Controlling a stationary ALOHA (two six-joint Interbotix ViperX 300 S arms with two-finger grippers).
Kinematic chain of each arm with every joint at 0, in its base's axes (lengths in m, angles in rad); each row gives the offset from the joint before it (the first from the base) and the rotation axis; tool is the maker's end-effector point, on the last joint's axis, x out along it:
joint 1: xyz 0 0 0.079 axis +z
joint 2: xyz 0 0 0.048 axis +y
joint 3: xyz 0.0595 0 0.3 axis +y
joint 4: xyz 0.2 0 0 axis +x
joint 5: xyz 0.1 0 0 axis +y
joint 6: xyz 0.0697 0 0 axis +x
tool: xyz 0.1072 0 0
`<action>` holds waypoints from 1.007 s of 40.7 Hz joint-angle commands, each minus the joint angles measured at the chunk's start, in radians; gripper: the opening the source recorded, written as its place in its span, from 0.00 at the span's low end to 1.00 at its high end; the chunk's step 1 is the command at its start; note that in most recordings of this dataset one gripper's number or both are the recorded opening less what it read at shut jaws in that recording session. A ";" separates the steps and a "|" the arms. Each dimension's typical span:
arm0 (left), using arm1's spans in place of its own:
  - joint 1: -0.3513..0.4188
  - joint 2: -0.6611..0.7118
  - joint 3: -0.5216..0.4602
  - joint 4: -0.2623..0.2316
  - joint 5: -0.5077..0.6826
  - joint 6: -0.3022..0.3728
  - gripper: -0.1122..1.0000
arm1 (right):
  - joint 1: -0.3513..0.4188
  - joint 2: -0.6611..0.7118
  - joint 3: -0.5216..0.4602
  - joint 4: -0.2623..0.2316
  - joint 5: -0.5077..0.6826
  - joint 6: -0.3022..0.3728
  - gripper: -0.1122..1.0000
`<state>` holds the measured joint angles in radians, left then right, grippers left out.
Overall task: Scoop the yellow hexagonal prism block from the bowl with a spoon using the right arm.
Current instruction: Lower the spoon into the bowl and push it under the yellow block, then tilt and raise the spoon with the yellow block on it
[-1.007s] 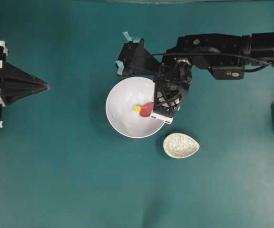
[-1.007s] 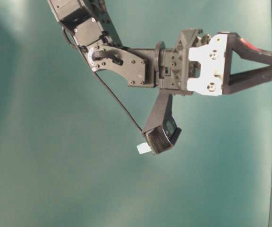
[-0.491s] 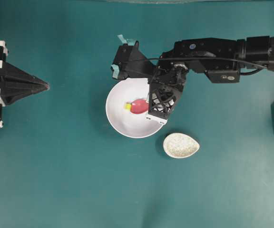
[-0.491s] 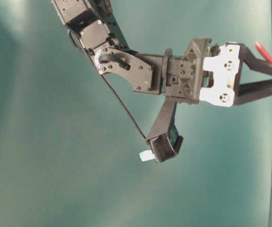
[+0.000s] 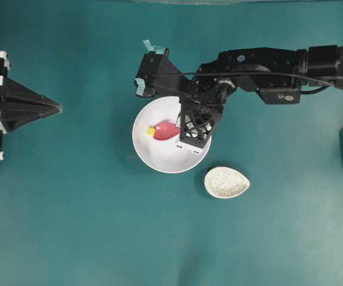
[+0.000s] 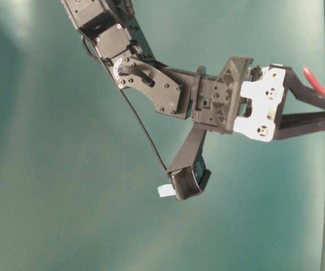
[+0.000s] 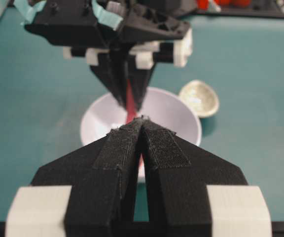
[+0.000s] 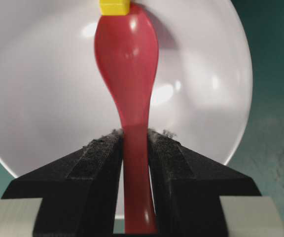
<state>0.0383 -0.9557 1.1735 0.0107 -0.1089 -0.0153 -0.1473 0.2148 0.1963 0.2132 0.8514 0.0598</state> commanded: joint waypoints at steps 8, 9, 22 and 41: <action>0.003 0.003 -0.021 0.003 -0.012 -0.002 0.10 | 0.006 -0.017 -0.020 -0.002 -0.075 -0.005 0.31; 0.003 0.003 -0.020 0.003 -0.012 -0.002 0.10 | 0.006 -0.015 -0.020 0.000 -0.080 -0.006 0.31; 0.003 0.003 -0.020 0.003 -0.012 -0.003 0.10 | 0.020 -0.028 0.006 0.000 -0.152 -0.017 0.31; 0.003 0.003 -0.020 0.003 -0.012 -0.005 0.10 | 0.020 -0.104 0.141 0.003 -0.301 -0.008 0.31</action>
<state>0.0383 -0.9572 1.1735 0.0107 -0.1089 -0.0184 -0.1289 0.1595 0.3283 0.2148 0.5844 0.0476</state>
